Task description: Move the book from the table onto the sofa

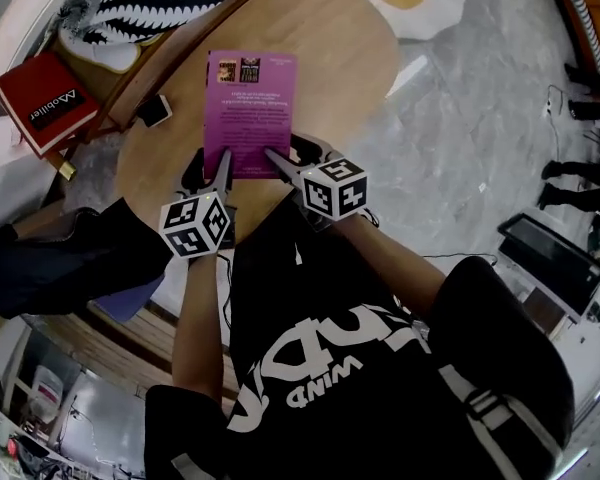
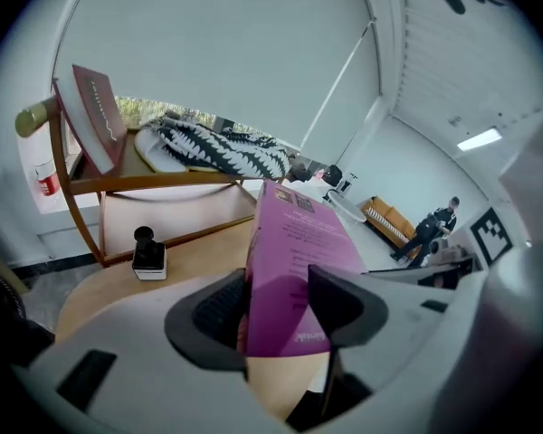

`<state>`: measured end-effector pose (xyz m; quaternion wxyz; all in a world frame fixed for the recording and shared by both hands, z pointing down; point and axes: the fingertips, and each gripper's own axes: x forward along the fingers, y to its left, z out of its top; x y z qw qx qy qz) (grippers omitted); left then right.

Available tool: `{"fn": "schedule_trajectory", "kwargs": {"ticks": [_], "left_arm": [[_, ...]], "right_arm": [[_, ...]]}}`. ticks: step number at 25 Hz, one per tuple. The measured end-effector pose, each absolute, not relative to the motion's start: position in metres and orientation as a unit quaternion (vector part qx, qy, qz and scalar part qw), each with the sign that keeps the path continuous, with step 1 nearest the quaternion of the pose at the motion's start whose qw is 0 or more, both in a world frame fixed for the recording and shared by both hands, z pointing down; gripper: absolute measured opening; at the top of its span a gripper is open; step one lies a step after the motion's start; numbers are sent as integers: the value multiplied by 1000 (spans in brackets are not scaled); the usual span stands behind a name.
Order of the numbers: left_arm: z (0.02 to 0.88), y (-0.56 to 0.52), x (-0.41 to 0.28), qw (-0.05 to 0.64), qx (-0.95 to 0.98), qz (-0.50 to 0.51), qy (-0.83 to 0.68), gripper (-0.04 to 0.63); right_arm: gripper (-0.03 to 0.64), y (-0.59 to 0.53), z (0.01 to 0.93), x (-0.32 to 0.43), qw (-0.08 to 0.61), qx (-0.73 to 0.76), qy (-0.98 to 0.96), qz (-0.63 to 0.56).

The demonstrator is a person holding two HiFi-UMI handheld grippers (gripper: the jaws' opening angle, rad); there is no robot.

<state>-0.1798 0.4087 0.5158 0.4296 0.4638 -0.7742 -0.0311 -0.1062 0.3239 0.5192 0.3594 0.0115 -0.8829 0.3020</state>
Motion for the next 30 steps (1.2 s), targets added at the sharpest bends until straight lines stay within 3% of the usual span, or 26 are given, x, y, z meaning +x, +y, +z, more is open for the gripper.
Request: {"fn": "schedule_trajectory", "kwargs": {"ticks": [9, 17, 30], "left_arm": [[423, 415, -145, 413, 461, -42, -784, 225], [413, 416, -144, 411, 484, -41, -771, 225], [382, 314, -55, 398, 587, -4, -705, 224]], "right_arm": [[202, 328, 424, -72, 327, 14, -897, 297], [201, 331, 411, -66, 301, 52, -902, 306], [195, 250, 375, 41, 235, 171, -902, 321]]}}
